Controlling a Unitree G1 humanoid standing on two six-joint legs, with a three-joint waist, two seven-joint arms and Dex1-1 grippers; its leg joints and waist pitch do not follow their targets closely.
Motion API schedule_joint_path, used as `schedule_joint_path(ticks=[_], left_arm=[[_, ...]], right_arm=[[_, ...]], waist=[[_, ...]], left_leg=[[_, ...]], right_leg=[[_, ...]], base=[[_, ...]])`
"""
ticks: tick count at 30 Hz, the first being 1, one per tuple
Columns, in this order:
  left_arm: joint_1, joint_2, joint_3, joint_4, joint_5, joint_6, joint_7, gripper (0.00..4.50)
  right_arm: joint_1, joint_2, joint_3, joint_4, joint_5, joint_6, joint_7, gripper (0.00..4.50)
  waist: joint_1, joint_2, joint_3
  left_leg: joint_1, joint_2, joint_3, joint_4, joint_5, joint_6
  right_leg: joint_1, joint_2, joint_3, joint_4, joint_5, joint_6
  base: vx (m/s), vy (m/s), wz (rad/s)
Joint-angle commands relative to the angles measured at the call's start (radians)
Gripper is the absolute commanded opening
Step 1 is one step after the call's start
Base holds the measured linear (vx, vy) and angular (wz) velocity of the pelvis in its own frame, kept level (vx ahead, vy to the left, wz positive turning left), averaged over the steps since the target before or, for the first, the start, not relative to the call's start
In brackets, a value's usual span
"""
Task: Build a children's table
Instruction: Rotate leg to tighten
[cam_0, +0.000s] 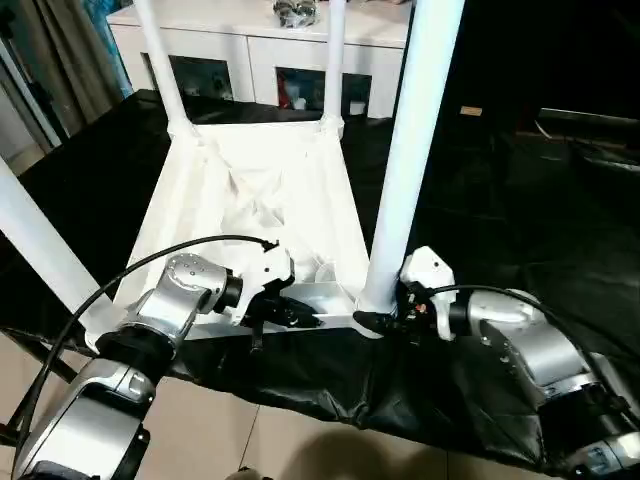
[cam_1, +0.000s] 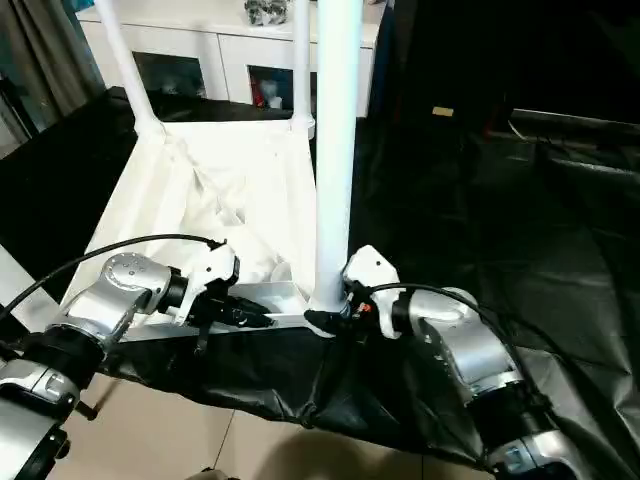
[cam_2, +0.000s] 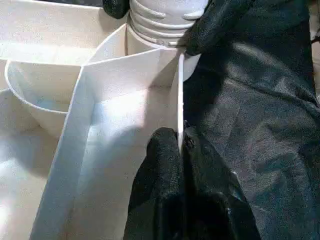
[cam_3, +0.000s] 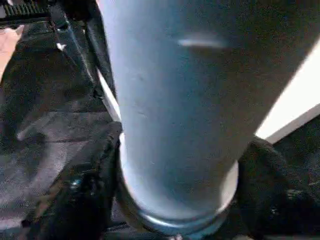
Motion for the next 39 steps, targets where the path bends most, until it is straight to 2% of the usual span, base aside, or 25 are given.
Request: schedule_joint_path(ticks=[1,4,5,7,9,11,12,13,14,15,17,18,20,22,23,25,29,30,31,32,34,35,36,37,39], left_arm=[[-0.009,-0.004,0.009,0.034,0.016,0.020,0.029,0.00],[-0.045,-0.048,0.027,0.073,0.032,0.043,0.134,0.00],[-0.072,-0.102,0.032,0.089,0.049,0.067,0.237,0.00],[-0.083,-0.153,0.031,0.086,0.059,0.085,0.310,0.00],[-0.084,-0.178,0.027,0.082,0.062,0.093,0.334,0.00],[-0.083,-0.252,0.006,0.078,0.083,0.103,0.398,0.00],[-0.083,-0.252,0.006,0.078,0.083,0.103,0.398,0.00],[-0.079,-0.274,-0.003,0.080,0.092,0.104,0.410,0.00],[-0.071,-0.301,-0.019,0.085,0.107,0.100,0.423,0.00],[-0.068,-0.307,-0.022,0.087,0.112,0.100,0.425,0.00],[-0.066,-0.309,-0.022,0.088,0.113,0.100,0.426,0.00],[-0.062,-0.308,-0.022,0.086,0.115,0.101,0.423,0.00],[-0.051,-0.290,-0.016,0.074,0.113,0.092,0.403,0.00],[-0.030,-0.253,-0.003,0.048,0.102,0.067,0.344,0.00],[-0.029,-0.252,-0.002,0.047,0.102,0.067,0.341,0.00],[-0.024,-0.240,0.003,0.040,0.099,0.061,0.322,0.00],[0.020,-0.168,0.007,-0.041,0.046,0.029,0.146,0.00],[0.031,-0.145,0.004,-0.063,0.033,0.013,0.090,0.00],[0.037,-0.134,0.009,-0.078,0.023,0.018,0.062,0.00],[0.037,-0.131,0.010,-0.081,0.021,0.021,0.056,0.00],[0.039,-0.116,0.014,-0.093,0.012,0.014,0.022,0.00],[0.039,-0.109,0.014,-0.097,0.009,0.018,0.005,0.00],[0.039,-0.109,0.014,-0.097,0.009,0.018,0.005,0.00],[0.039,-0.100,0.012,-0.100,0.010,0.012,-0.016,0.00],[0.045,-0.077,0.002,-0.118,0.009,0.007,-0.068,0.00]], right_arm=[[-0.017,0.015,-0.008,0.025,0.004,-0.007,-0.017,2.90],[-0.022,0.074,-0.043,0.067,-0.007,-0.015,-0.123,2.81],[-0.016,0.140,-0.062,0.085,-0.026,-0.006,-0.253,2.76],[-0.008,0.206,-0.077,0.092,-0.034,0.008,-0.360,2.75],[-0.007,0.241,-0.083,0.102,-0.043,0.007,-0.420,2.74],[-0.018,0.347,-0.098,0.147,-0.061,0.009,-0.570,2.74],[-0.018,0.347,-0.098,0.147,-0.061,0.009,-0.570,2.74],[-0.022,0.371,-0.082,0.154,-0.071,-0.016,-0.572,2.74],[-0.027,0.405,-0.061,0.160,-0.087,-0.071,-0.567,2.74],[-0.028,0.415,-0.062,0.155,-0.089,-0.099,-0.565,2.74],[-0.028,0.419,-0.067,0.151,-0.088,-0.113,-0.566,3.42],[-0.028,0.421,-0.076,0.144,-0.085,-0.123,-0.566,3.42],[-0.021,0.401,-0.100,0.124,-0.056,-0.129,-0.521,3.55],[-0.008,0.342,-0.117,0.091,-0.011,-0.130,-0.398,3.86],[-0.008,0.339,-0.117,0.090,-0.009,-0.129,-0.392,3.92],[-0.006,0.320,-0.118,0.086,-0.004,-0.129,-0.354,4.06],[-0.006,0.175,-0.090,0.089,-0.011,-0.143,-0.148,4.06],[-0.010,0.140,-0.086,0.093,-0.003,-0.146,-0.080,4.06],[-0.013,0.121,-0.082,0.090,0.005,-0.142,-0.029,4.06],[-0.014,0.114,-0.081,0.089,0.008,-0.141,-0.013,4.06],[-0.015,0.084,-0.069,0.082,0.015,-0.140,0.063,4.06],[-0.018,0.071,-0.063,0.082,0.016,-0.140,0.093,4.06],[-0.018,0.071,-0.063,0.082,0.016,-0.140,0.093,4.06],[-0.023,0.060,-0.059,0.089,0.012,-0.147,0.120,4.06],[-0.031,0.035,-0.047,0.092,0.021,-0.146,0.184,3.72]], waist=[[0.003,-0.016,-0.054],[0.002,-0.018,-0.051],[-0.001,-0.023,-0.049],[0.000,-0.021,-0.049],[-0.004,-0.025,-0.048],[-0.010,-0.022,-0.045],[-0.011,-0.021,-0.045],[-0.014,-0.020,-0.046],[-0.015,-0.014,-0.045],[-0.018,-0.017,-0.043],[-0.017,-0.018,-0.045],[-0.017,-0.015,-0.046],[-0.016,-0.016,-0.047],[-0.016,-0.017,-0.049],[-0.015,-0.020,-0.049],[-0.013,-0.020,-0.050],[-0.009,-0.025,-0.053],[-0.005,-0.023,-0.056],[-0.004,-0.023,-0.057],[0.001,-0.022,-0.062],[0.007,-0.023,-0.062],[0.014,-0.024,-0.064],[0.016,-0.023,-0.065],[0.017,-0.027,-0.063],[0.020,-0.025,-0.059]], left_leg=[[0.017,0.041,-0.026,-0.078,-0.285,0.006],[0.024,0.041,-0.027,-0.080,-0.318,-0.013],[0.019,0.040,-0.028,-0.082,-0.323,-0.019],[0.025,0.041,-0.033,-0.085,-0.342,-0.037],[0.018,0.041,-0.037,-0.090,-0.340,-0.041],[0.024,0.039,-0.036,-0.091,-0.375,-0.042],[0.026,0.038,-0.038,-0.091,-0.386,-0.045],[0.027,0.037,-0.039,-0.091,-0.399,-0.045],[0.030,0.036,-0.039,-0.090,-0.413,-0.042],[0.033,0.036,-0.039,-0.090,-0.435,-0.040],[0.029,0.036,-0.041,-0.093,-0.431,-0.032],[0.030,0.037,-0.041,-0.093,-0.429,-0.031],[0.028,0.038,-0.040,-0.095,-0.422,-0.026],[0.024,0.040,-0.040,-0.097,-0.414,-0.016],[0.021,0.041,-0.040,-0.098,-0.403,-0.009],[0.018,0.041,-0.035,-0.096,-0.367,0.004],[0.011,0.041,-0.031,-0.091,-0.305,0.034],[0.014,0.042,-0.027,-0.086,-0.274,0.052],[0.014,0.042,-0.026,-0.085,-0.263,0.057],[0.012,0.044,-0.025,-0.082,-0.218,0.066],[0.008,0.044,-0.023,-0.079,-0.189,0.078],[0.010,0.045,-0.020,-0.076,-0.170,0.086],[0.011,0.045,-0.020,-0.076,-0.164,0.088],[0.008,0.045,-0.019,-0.076,-0.163,0.091],[0.010,0.046,-0.020,-0.078,-0.193,0.081]], right_leg=[[0.035,-0.066,0.045,-0.090,-0.353,-0.196],[0.029,-0.067,0.045,-0.096,-0.405,-0.185],[0.030,-0.067,0.044,-0.099,-0.432,-0.175],[0.027,-0.070,0.042,-0.104,-0.467,-0.161],[0.032,-0.069,0.040,-0.104,-0.461,-0.150],[0.023,-0.070,0.041,-0.111,-0.485,-0.141],[0.022,-0.071,0.041,-0.113,-0.496,-0.139],[0.023,-0.070,0.040,-0.115,-0.507,-0.132],[0.020,-0.070,0.040,-0.118,-0.513,-0.128],[0.015,-0.070,0.040,-0.124,-0.527,-0.124],[0.021,-0.069,0.040,-0.123,-0.521,-0.121],[0.021,-0.068,0.040,-0.122,-0.511,-0.123],[0.023,-0.068,0.041,-0.119,-0.470,-0.136],[0.030,-0.068,0.041,-0.115,-0.435,-0.147],[0.033,-0.068,0.042,-0.114,-0.416,-0.151],[0.034,-0.068,0.045,-0.107,-0.361,-0.174],[0.045,-0.070,0.046,-0.100,-0.310,-0.193],[0.042,-0.070,0.048,-0.096,-0.278,-0.204],[0.042,-0.070,0.048,-0.095,-0.266,-0.210],[0.046,-0.068,0.047,-0.085,-0.207,-0.229],[0.046,-0.065,0.046,-0.077,-0.156,-0.241],[0.043,-0.062,0.044,-0.072,-0.123,-0.251],[0.044,-0.063,0.044,-0.069,-0.111,-0.256],[0.045,-0.063,0.043,-0.070,-0.112,-0.260],[0.043,-0.066,0.043,-0.076,-0.179,-0.250]], base=[[0.000,0.000,0.00],[0.000,0.000,0.00],[0.000,0.000,0.00],[0.000,0.000,0.00],[0.000,0.000,0.00],[0.000,0.000,0.00],[0.000,0.000,0.00],[0.000,0.000,0.00],[0.000,0.000,0.00],[0.000,0.000,0.00],[0.000,0.000,0.00],[0.000,0.000,0.00],[0.000,0.000,0.00],[0.000,0.000,0.00],[0.000,0.000,0.00],[0.000,0.000,0.00],[0.000,0.000,0.00],[0.000,0.000,0.00],[0.000,0.000,0.00],[0.000,0.000,0.00],[0.000,0.000,0.00],[0.000,0.000,0.00],[0.000,0.000,0.00],[0.000,0.000,0.00],[0.000,0.000,0.00]])
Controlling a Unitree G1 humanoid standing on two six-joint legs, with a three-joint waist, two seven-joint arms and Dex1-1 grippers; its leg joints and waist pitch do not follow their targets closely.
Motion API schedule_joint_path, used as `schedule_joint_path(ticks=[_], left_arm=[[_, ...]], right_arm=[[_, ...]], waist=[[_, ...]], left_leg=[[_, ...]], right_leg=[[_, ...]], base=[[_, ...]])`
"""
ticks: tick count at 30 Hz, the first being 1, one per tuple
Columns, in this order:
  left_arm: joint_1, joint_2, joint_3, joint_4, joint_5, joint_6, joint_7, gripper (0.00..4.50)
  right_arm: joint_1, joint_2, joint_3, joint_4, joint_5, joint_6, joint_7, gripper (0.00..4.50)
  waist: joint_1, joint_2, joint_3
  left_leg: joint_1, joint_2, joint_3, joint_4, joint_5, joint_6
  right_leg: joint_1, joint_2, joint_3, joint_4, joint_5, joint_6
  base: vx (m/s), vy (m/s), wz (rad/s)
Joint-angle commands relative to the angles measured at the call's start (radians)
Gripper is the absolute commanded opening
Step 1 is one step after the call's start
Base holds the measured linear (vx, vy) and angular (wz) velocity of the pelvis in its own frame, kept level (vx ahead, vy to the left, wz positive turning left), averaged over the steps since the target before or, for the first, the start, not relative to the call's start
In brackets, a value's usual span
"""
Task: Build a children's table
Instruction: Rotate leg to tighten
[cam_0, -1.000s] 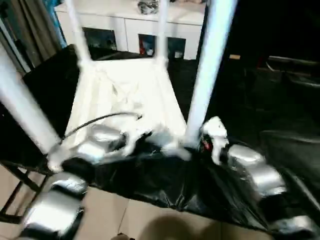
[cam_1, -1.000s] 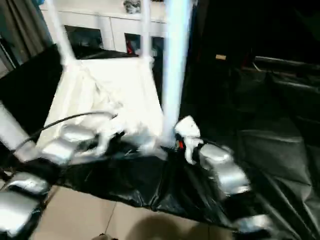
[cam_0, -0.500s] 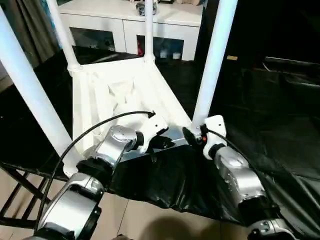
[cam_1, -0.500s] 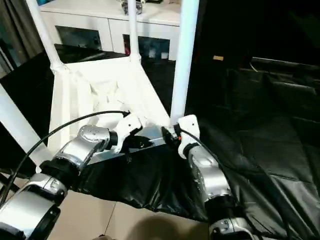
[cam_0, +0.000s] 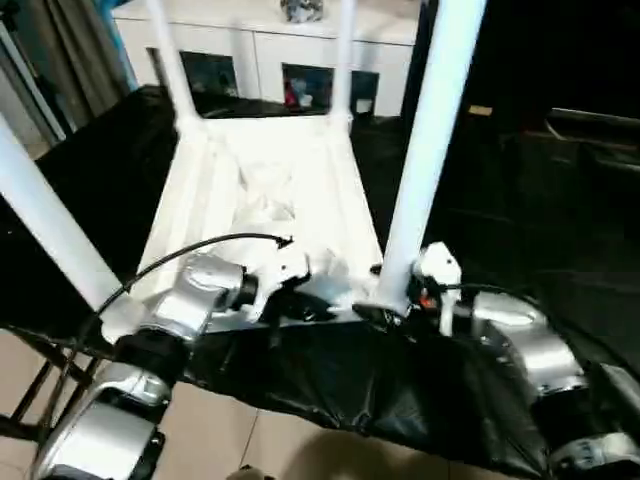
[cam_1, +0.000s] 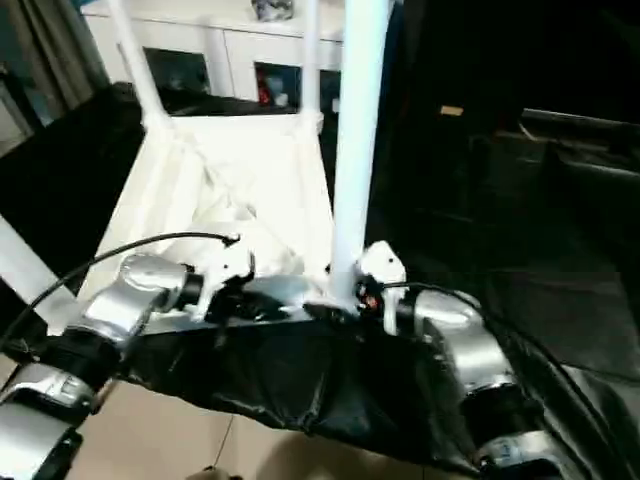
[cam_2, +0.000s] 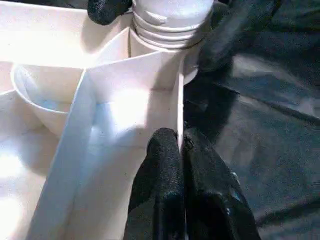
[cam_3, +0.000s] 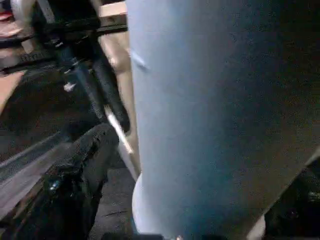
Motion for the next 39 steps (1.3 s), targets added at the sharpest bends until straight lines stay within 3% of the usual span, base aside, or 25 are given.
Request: schedule_joint_path(ticks=[1,2,4,13,19,23,24,26,27,28,30,31,32,36,37,39], left_arm=[[0.019,-0.011,-0.037,-0.039,-0.043,-0.028,-0.102,0.00],[0.023,0.001,-0.040,-0.049,-0.044,-0.026,-0.134,0.00],[0.019,0.010,-0.041,-0.044,-0.041,-0.030,-0.154,0.00],[-0.005,0.021,-0.041,-0.006,-0.030,-0.047,-0.185,0.00],[-0.022,0.008,-0.022,0.031,-0.008,-0.040,-0.127,0.00],[-0.041,-0.021,-0.001,0.054,0.015,0.006,-0.004,0.00],[-0.049,-0.040,0.009,0.060,0.021,0.024,0.049,0.00],[-0.067,-0.104,0.023,0.066,0.042,0.064,0.194,0.00],[-0.068,-0.128,0.026,0.061,0.044,0.075,0.230,0.00],[-0.068,-0.128,0.026,0.061,0.044,0.075,0.230,0.00],[-0.064,-0.169,0.023,0.047,0.052,0.092,0.287,0.00],[-0.064,-0.169,0.023,0.047,0.052,0.092,0.287,0.00],[-0.054,-0.207,0.014,0.031,0.057,0.095,0.327,0.00],[-0.037,-0.232,-0.003,0.017,0.065,0.085,0.331,0.00],[-0.033,-0.233,-0.007,0.016,0.071,0.081,0.330,0.00],[-0.014,-0.222,-0.019,0.001,0.070,0.051,0.302,0.00]], right_arm=[[-0.021,-0.011,0.043,-0.021,0.011,-0.004,0.074,3.72],[-0.022,-0.026,0.054,-0.022,0.014,-0.006,0.112,3.72],[-0.028,-0.031,0.058,-0.014,0.013,-0.011,0.133,3.40],[-0.034,-0.030,0.069,0.003,0.007,-0.016,0.171,2.73],[-0.019,-0.007,0.056,-0.003,0.003,-0.005,0.127,2.69],[-0.007,0.038,0.018,0.008,-0.027,0.004,-0.040,2.69],[-0.005,0.062,0.005,0.023,-0.053,0.001,-0.132,2.69],[0.000,0.153,-0.049,0.051,-0.088,0.039,-0.392,2.68],[0.004,0.188,-0.067,0.051,-0.086,0.059,-0.460,2.68],[0.004,0.188,-0.067,0.051,-0.086,0.059,-0.460,2.68],[0.012,0.247,-0.075,0.051,-0.101,0.078,-0.560,2.68],[0.012,0.247,-0.075,0.051,-0.101,0.078,-0.560,2.68],[0.019,0.308,-0.070,0.050,-0.123,0.090,-0.649,2.68],[0.036,0.355,-0.045,0.029,-0.131,0.053,-0.659,2.68],[0.040,0.361,-0.044,0.024,-0.136,0.037,-0.665,3.23],[0.043,0.355,-0.071,0.001,-0.093,0.018,-0.639,3.40]], waist=[[0.004,-0.019,-0.057],[0.006,-0.019,-0.055],[0.008,-0.018,-0.055],[0.010,-0.019,-0.055],[0.009,-0.014,-0.054],[0.004,-0.017,-0.049],[0.004,-0.020,-0.049],[-0.006,-0.017,-0.046],[-0.011,-0.016,-0.046],[-0.012,-0.018,-0.046],[-0.011,-0.019,-0.046],[-0.011,-0.017,-0.047],[-0.009,-0.014,-0.048],[-0.011,-0.014,-0.047],[-0.011,-0.015,-0.048],[-0.012,-0.013,-0.047]], left_leg=[[0.011,0.050,-0.020,-0.064,-0.192,0.081],[0.013,0.053,-0.021,-0.067,-0.216,0.070],[0.014,0.054,-0.021,-0.069,-0.223,0.060],[0.013,0.051,-0.021,-0.069,-0.221,0.044],[0.015,0.052,-0.022,-0.071,-0.239,0.037],[0.020,0.050,-0.026,-0.077,-0.292,0.003],[0.021,0.049,-0.027,-0.077,-0.296,0.002],[0.024,0.050,-0.031,-0.082,-0.312,-0.028],[0.019,0.047,-0.035,-0.085,-0.316,-0.035],[0.016,0.047,-0.035,-0.085,-0.319,-0.033],[0.024,0.046,-0.032,-0.082,-0.326,-0.021],[0.021,0.045,-0.031,-0.082,-0.320,-0.016],[0.020,0.045,-0.032,-0.083,-0.308,-0.015],[0.019,0.046,-0.031,-0.085,-0.309,-0.012],[0.018,0.045,-0.031,-0.085,-0.313,-0.009],[0.018,0.046,-0.032,-0.086,-0.322,-0.004]], right_leg=[[0.047,-0.064,0.044,-0.069,-0.176,-0.248],[0.045,-0.064,0.044,-0.073,-0.224,-0.236],[0.043,-0.064,0.046,-0.073,-0.236,-0.232],[0.045,-0.064,0.046,-0.071,-0.208,-0.239],[0.045,-0.063,0.046,-0.072,-0.213,-0.244],[0.040,-0.068,0.047,-0.084,-0.329,-0.212],[0.040,-0.069,0.046,-0.088,-0.348,-0.205],[0.033,-0.069,0.047,-0.092,-0.394,-0.188],[0.039,-0.068,0.045,-0.093,-0.405,-0.177],[0.040,-0.067,0.045,-0.094,-0.407,-0.170],[0.032,-0.067,0.048,-0.100,-0.405,-0.164],[0.033,-0.067,0.049,-0.099,-0.395,-0.163],[0.034,-0.066,0.049,-0.098,-0.381,-0.162],[0.034,-0.064,0.050,-0.096,-0.349,-0.159],[0.035,-0.064,0.050,-0.096,-0.346,-0.158],[0.035,-0.064,0.050,-0.097,-0.356,-0.156]], base=[[0.000,0.000,0.00],[0.000,0.000,0.00],[0.000,0.000,0.00],[0.000,0.000,0.00],[0.000,0.000,0.00],[0.000,0.000,0.00],[0.000,0.000,0.00],[0.000,0.000,0.00],[0.000,0.000,0.00],[0.000,0.000,0.00],[0.000,0.000,0.00],[0.000,0.000,0.00],[0.000,0.000,0.00],[0.000,0.000,0.00],[0.000,0.000,0.00],[0.000,0.000,0.00]])
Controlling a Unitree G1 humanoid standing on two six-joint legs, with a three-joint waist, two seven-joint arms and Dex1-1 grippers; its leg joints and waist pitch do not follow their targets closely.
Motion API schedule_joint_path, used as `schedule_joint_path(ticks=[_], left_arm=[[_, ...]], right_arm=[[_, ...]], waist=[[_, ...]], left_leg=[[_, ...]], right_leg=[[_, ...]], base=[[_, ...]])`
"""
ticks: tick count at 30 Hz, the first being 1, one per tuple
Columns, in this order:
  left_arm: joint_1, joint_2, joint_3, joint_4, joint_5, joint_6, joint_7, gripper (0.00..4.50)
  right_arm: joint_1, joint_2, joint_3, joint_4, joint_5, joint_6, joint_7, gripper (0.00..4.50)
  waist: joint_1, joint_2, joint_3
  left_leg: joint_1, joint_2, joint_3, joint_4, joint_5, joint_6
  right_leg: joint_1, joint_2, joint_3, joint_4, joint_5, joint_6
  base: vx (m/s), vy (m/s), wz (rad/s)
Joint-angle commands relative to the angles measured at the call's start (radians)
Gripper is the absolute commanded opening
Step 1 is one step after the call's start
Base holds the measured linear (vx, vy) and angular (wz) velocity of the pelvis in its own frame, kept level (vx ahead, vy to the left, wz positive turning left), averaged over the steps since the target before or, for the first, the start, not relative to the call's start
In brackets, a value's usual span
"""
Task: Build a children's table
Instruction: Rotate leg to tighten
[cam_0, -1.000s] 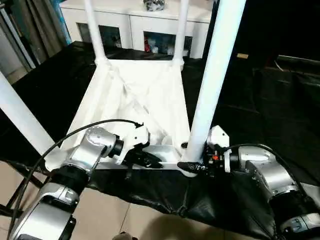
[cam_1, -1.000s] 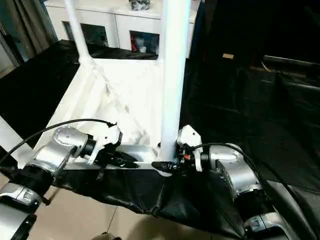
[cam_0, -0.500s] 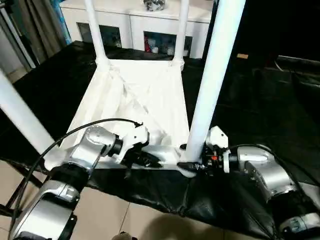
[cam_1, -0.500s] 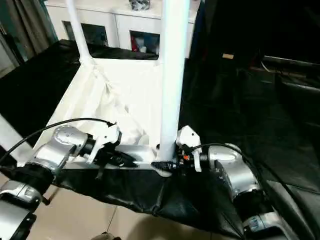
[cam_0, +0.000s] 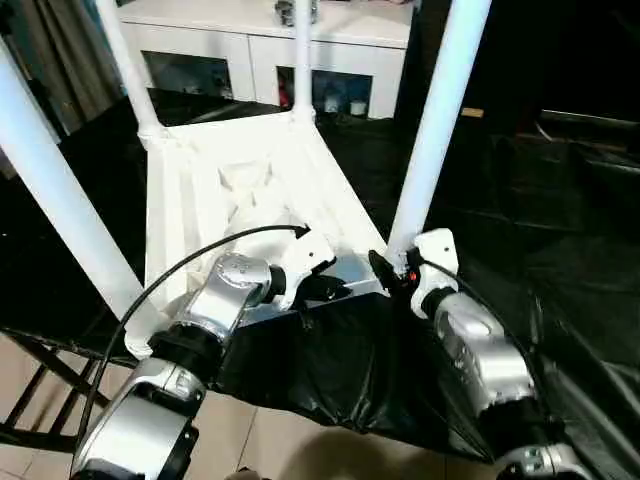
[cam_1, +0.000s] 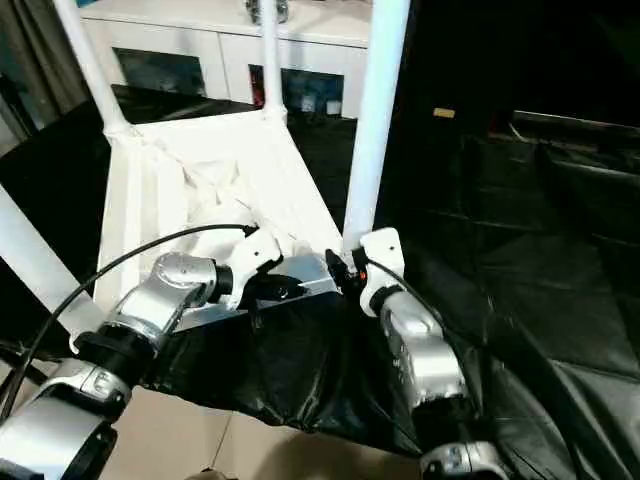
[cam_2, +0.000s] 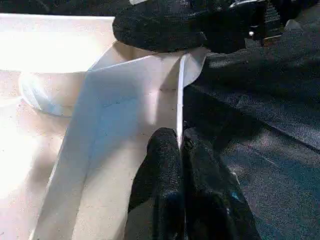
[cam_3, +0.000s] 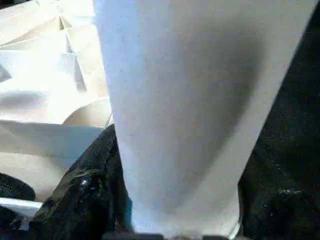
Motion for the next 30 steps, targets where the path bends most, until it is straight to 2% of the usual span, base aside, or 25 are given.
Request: schedule_joint_path(ticks=[1,4,7,8,13,14,19,20,23,27,30], left_arm=[[0.018,-0.075,-0.050,-0.022,-0.025,-0.037,-0.014,0.00],[0.033,-0.045,-0.051,-0.038,-0.035,-0.068,-0.070,0.00],[0.040,-0.004,-0.053,-0.039,-0.040,-0.106,-0.139,0.00],[0.040,0.005,-0.054,-0.038,-0.040,-0.119,-0.155,0.00],[0.038,0.027,-0.048,-0.030,-0.048,-0.136,-0.199,0.00],[0.033,0.054,-0.040,-0.022,-0.059,-0.150,-0.260,0.00],[0.029,0.079,-0.031,-0.016,-0.081,-0.164,-0.333,0.00],[0.030,0.087,-0.033,-0.020,-0.086,-0.166,-0.357,0.00],[0.034,0.108,-0.038,-0.036,-0.100,-0.166,-0.408,0.00],[0.039,0.120,-0.042,-0.048,-0.110,-0.160,-0.448,0.00],[0.040,0.127,-0.046,-0.048,-0.110,-0.165,-0.468,0.00]], right_arm=[[0.005,0.064,0.088,-0.011,0.022,-0.001,0.078,3.40],[0.001,0.005,0.082,-0.029,0.051,-0.015,0.187,3.81],[0.003,-0.096,0.109,-0.044,0.053,-0.005,0.332,3.94],[0.003,-0.116,0.115,-0.046,0.053,-0.005,0.362,4.16],[0.000,-0.172,0.122,-0.050,0.062,-0.019,0.461,4.16],[0.002,-0.241,0.146,-0.068,0.088,-0.021,0.620,4.16],[0.003,-0.312,0.180,-0.083,0.110,-0.024,0.783,4.16],[0.000,-0.327,0.186,-0.082,0.116,-0.026,0.817,4.16],[-0.016,-0.345,0.191,-0.069,0.128,-0.026,0.873,3.92],[-0.029,-0.352,0.193,-0.062,0.140,-0.013,0.910,3.47],[-0.033,-0.361,0.204,-0.060,0.140,-0.011,0.941,3.32]], waist=[[-0.004,-0.009,-0.048],[-0.004,-0.009,-0.051],[0.000,-0.010,-0.053],[0.002,-0.012,-0.053],[0.003,-0.011,-0.056],[0.004,-0.011,-0.055],[0.015,-0.012,-0.056],[0.014,-0.015,-0.055],[0.017,-0.015,-0.055],[0.020,-0.015,-0.056],[0.021,-0.015,-0.057]], left_leg=[[0.013,0.047,-0.030,-0.085,-0.327,0.001],[0.010,0.048,-0.029,-0.083,-0.315,0.011],[0.010,0.047,-0.025,-0.077,-0.274,0.035],[0.008,0.046,-0.023,-0.075,-0.257,0.047],[0.006,0.049,-0.024,-0.073,-0.221,0.056],[0.007,0.048,-0.023,-0.073,-0.228,0.059],[0.004,0.052,-0.021,-0.069,-0.219,0.079],[0.004,0.052,-0.021,-0.069,-0.220,0.078],[0.005,0.053,-0.022,-0.070,-0.223,0.074],[0.006,0.054,-0.021,-0.069,-0.215,0.072],[0.006,0.054,-0.021,-0.068,-0.207,0.075]], right_leg=[[0.031,-0.064,0.049,-0.099,-0.355,-0.160],[0.035,-0.063,0.050,-0.094,-0.310,-0.169],[0.039,-0.063,0.050,-0.090,-0.254,-0.187],[0.041,-0.062,0.050,-0.088,-0.233,-0.193],[0.044,-0.062,0.046,-0.080,-0.192,-0.218],[0.044,-0.061,0.046,-0.081,-0.195,-0.222],[0.047,-0.063,0.044,-0.076,-0.182,-0.237],[0.046,-0.063,0.043,-0.077,-0.192,-0.238],[0.045,-0.065,0.043,-0.077,-0.214,-0.241],[0.045,-0.064,0.043,-0.074,-0.202,-0.247],[0.044,-0.064,0.043,-0.072,-0.185,-0.252]], base=[[0.000,0.000,0.00],[0.000,0.000,0.00],[0.000,0.000,0.00],[0.000,0.000,0.00],[0.000,0.000,0.00],[0.000,0.000,0.00],[0.000,0.000,0.00],[0.000,0.000,0.00],[0.000,0.000,0.00],[0.000,0.000,0.00],[0.000,0.000,0.00]])
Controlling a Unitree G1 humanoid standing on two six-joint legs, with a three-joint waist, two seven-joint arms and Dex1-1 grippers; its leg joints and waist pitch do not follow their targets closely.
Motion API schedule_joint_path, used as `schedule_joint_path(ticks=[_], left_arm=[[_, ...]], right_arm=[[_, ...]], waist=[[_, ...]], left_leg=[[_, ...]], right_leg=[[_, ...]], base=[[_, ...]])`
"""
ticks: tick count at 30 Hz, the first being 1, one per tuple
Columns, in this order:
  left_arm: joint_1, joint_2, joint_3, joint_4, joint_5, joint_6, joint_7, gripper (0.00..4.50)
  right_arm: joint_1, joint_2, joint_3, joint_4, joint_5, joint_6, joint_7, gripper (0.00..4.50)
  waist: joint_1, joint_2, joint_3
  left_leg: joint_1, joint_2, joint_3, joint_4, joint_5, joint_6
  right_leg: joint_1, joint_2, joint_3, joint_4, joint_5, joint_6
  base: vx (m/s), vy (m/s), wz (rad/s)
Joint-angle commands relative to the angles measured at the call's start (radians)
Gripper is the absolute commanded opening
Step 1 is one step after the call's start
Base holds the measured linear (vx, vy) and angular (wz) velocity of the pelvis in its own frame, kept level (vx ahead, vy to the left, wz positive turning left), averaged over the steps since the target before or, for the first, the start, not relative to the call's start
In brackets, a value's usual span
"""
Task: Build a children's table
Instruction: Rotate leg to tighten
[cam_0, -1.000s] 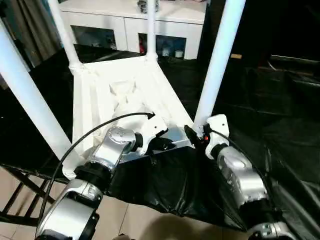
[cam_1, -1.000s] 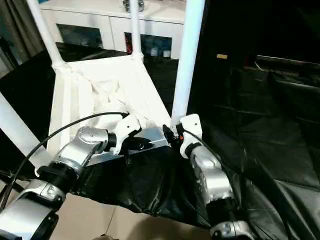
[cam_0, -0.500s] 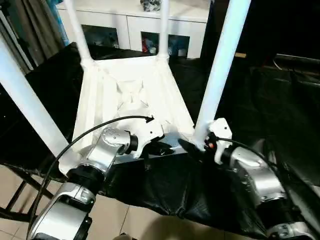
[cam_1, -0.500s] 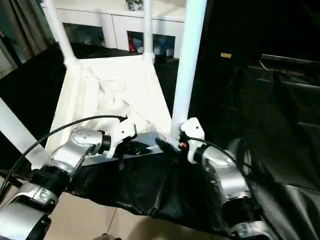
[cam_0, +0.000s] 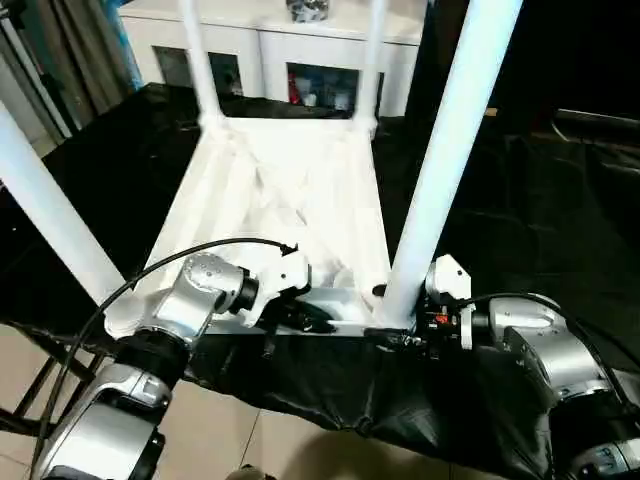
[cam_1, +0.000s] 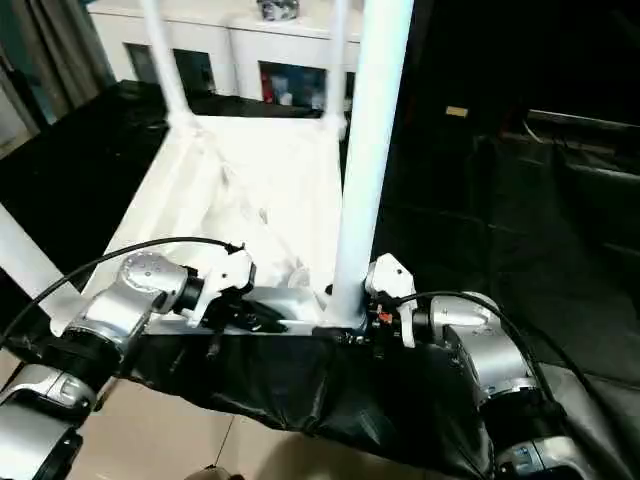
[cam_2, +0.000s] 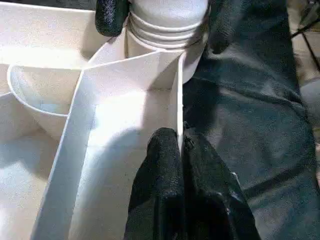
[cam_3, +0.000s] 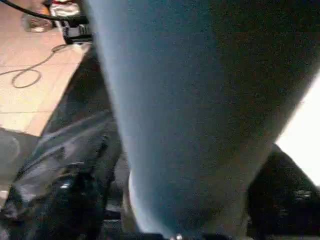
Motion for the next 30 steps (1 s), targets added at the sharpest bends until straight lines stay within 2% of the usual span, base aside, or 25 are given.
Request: schedule_joint_path(ticks=[1,6,13,15,17,19,20,21,22,23,24,25,27,30], left_arm=[[0.006,-0.019,-0.014,-0.028,-0.044,-0.014,-0.036,0.00],[0.006,-0.005,-0.017,-0.014,-0.043,-0.030,-0.083,0.00],[0.005,-0.009,-0.003,-0.003,-0.039,-0.022,-0.044,0.00],[-0.005,-0.027,0.011,0.017,-0.017,-0.006,0.048,0.00],[-0.011,-0.040,0.016,0.025,0.000,0.018,0.108,0.00],[-0.021,-0.076,0.033,0.034,0.010,0.058,0.207,0.00],[-0.021,-0.076,0.033,0.034,0.010,0.058,0.207,0.00],[-0.023,-0.109,0.037,0.028,0.017,0.086,0.266,0.00],[-0.023,-0.132,0.038,0.022,0.020,0.105,0.301,0.00],[-0.025,-0.177,0.039,0.012,0.028,0.134,0.369,0.00],[-0.026,-0.196,0.039,0.009,0.029,0.143,0.392,0.00],[-0.026,-0.196,0.039,0.009,0.029,0.143,0.392,0.00],[-0.018,-0.240,0.032,-0.008,0.030,0.152,0.434,0.00],[-0.005,-0.266,0.022,-0.029,0.033,0.161,0.452,0.00]], right_arm=[[-0.020,-0.001,0.034,-0.011,0.002,0.004,0.037,3.19],[-0.028,-0.011,0.053,0.005,-0.004,-0.012,0.090,2.72],[-0.010,0.010,0.040,-0.005,0.000,0.004,0.048,2.66],[0.014,0.050,0.008,-0.016,0.001,0.023,-0.063,2.66],[0.026,0.083,-0.011,-0.014,-0.017,0.024,-0.160,2.66],[0.041,0.146,-0.043,-0.002,-0.052,0.042,-0.336,2.66],[0.041,0.146,-0.043,-0.002,-0.052,0.042,-0.336,2.66],[0.043,0.195,-0.060,0.010,-0.076,0.055,-0.455,2.65],[0.044,0.230,-0.071,0.016,-0.086,0.074,-0.531,2.65],[0.043,0.298,-0.095,0.024,-0.100,0.107,-0.668,2.65],[0.041,0.330,-0.110,0.027,-0.098,0.124,-0.725,2.65],[0.041,0.330,-0.110,0.027,-0.098,0.124,-0.725,2.65],[0.040,0.398,-0.121,0.021,-0.092,0.142,-0.802,2.65],[0.043,0.442,-0.121,0.011,-0.087,0.126,-0.836,2.65]], waist=[[0.002,-0.016,-0.057],[0.008,-0.014,-0.058],[0.008,-0.015,-0.057],[0.006,-0.012,-0.055],[0.001,-0.017,-0.052],[-0.007,-0.015,-0.047],[-0.011,-0.016,-0.047],[-0.016,-0.018,-0.048],[-0.023,-0.015,-0.044],[-0.027,-0.016,-0.043],[-0.028,-0.015,-0.043],[-0.030,-0.016,-0.044],[-0.029,-0.010,-0.043],[-0.031,-0.010,-0.046]], left_leg=[[0.010,0.054,-0.021,-0.063,-0.202,0.075],[0.012,0.055,-0.020,-0.062,-0.204,0.075],[0.012,0.054,-0.022,-0.064,-0.215,0.062],[0.012,0.055,-0.022,-0.066,-0.229,0.054],[0.013,0.053,-0.024,-0.071,-0.264,0.029],[0.016,0.051,-0.028,-0.075,-0.296,0.007],[0.018,0.049,-0.029,-0.075,-0.308,0.001],[0.016,0.047,-0.032,-0.076,-0.316,-0.003],[0.018,0.050,-0.031,-0.079,-0.323,-0.010],[0.021,0.048,-0.033,-0.079,-0.345,-0.016],[0.023,0.047,-0.036,-0.080,-0.355,-0.023],[0.024,0.046,-0.036,-0.080,-0.358,-0.022],[0.027,0.047,-0.035,-0.081,-0.367,-0.014],[0.020,0.048,-0.036,-0.084,-0.354,-0.008]], right_leg=[[0.047,-0.063,0.044,-0.070,-0.178,-0.252],[0.046,-0.064,0.045,-0.070,-0.174,-0.254],[0.047,-0.064,0.045,-0.071,-0.192,-0.250],[0.044,-0.064,0.045,-0.074,-0.213,-0.244],[0.044,-0.066,0.046,-0.081,-0.288,-0.220],[0.039,-0.068,0.046,-0.090,-0.366,-0.197],[0.037,-0.068,0.046,-0.093,-0.391,-0.188],[0.040,-0.069,0.044,-0.096,-0.423,-0.173],[0.033,-0.067,0.048,-0.100,-0.434,-0.166],[0.030,-0.067,0.045,-0.104,-0.476,-0.155],[0.028,-0.069,0.044,-0.108,-0.509,-0.140],[0.027,-0.069,0.045,-0.110,-0.514,-0.134],[0.022,-0.068,0.048,-0.114,-0.512,-0.125],[0.028,-0.067,0.049,-0.111,-0.471,-0.121]], base=[[0.000,0.000,0.00],[0.000,0.000,0.00],[0.000,0.000,0.00],[0.000,0.000,0.00],[0.000,0.000,0.00],[0.000,0.000,0.00],[0.000,0.000,0.00],[0.000,0.000,0.00],[0.000,0.000,0.00],[0.000,0.000,0.00],[0.000,0.000,0.00],[0.000,0.000,0.00],[0.000,0.000,0.00],[0.000,0.000,0.00]])
